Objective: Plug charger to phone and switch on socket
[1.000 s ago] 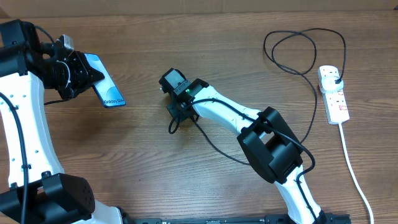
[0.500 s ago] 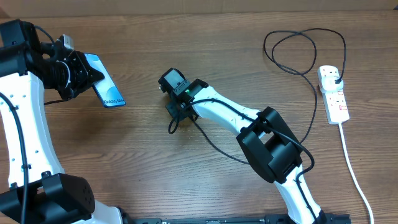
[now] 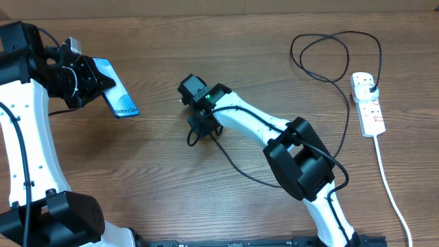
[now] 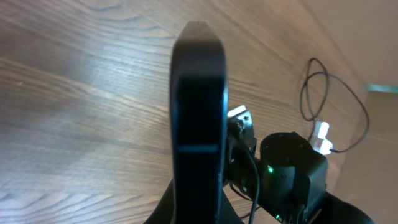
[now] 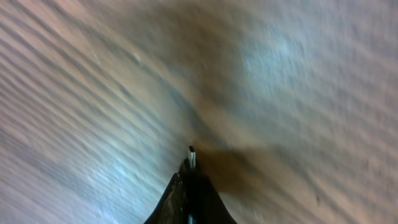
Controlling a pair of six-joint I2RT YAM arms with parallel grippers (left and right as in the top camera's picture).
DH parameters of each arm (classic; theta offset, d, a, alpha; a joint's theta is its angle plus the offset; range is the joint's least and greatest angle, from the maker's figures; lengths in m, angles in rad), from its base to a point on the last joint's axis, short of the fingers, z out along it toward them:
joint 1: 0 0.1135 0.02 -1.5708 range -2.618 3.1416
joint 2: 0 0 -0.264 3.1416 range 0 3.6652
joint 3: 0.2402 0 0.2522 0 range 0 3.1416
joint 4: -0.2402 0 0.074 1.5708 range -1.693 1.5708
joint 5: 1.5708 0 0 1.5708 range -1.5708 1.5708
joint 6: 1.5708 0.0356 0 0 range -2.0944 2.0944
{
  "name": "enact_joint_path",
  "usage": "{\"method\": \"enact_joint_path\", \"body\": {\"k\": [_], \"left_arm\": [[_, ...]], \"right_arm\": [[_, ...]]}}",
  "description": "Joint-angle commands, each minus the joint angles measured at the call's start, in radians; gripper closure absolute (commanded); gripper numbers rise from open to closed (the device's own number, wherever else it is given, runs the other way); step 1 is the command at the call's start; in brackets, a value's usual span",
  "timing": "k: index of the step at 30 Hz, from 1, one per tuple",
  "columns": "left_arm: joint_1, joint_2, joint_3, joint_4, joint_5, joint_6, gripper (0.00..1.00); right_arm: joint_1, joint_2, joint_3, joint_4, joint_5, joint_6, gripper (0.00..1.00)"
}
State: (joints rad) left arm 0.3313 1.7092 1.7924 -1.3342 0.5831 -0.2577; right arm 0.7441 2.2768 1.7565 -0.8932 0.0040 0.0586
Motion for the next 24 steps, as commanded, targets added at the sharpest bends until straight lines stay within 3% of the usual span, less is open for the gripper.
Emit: {"method": "enact_joint_path", "body": {"k": [1,7,18,24], "left_arm": [[-0.004,-0.025,0.017,0.031,0.126,0.019,0.96],[-0.004,-0.025,0.017,0.116,0.310,0.019,0.96],[-0.005,-0.024,0.017,0.113,0.298,0.019,0.96],[-0.006,-0.024,0.017,0.104,0.297,0.026,0.96]], "right_arm": [[-0.057,-0.068,0.025,-0.081,-0.028,-0.002,0.96],[-0.119,-0.097,0.025,-0.242,0.069,0.004,0.96],[-0.192,-0.097,-0.010,-0.287,0.152,0.047,0.96],[-0.186,-0.097,-0.133,-0.195,0.152,0.053,0.96]]}}
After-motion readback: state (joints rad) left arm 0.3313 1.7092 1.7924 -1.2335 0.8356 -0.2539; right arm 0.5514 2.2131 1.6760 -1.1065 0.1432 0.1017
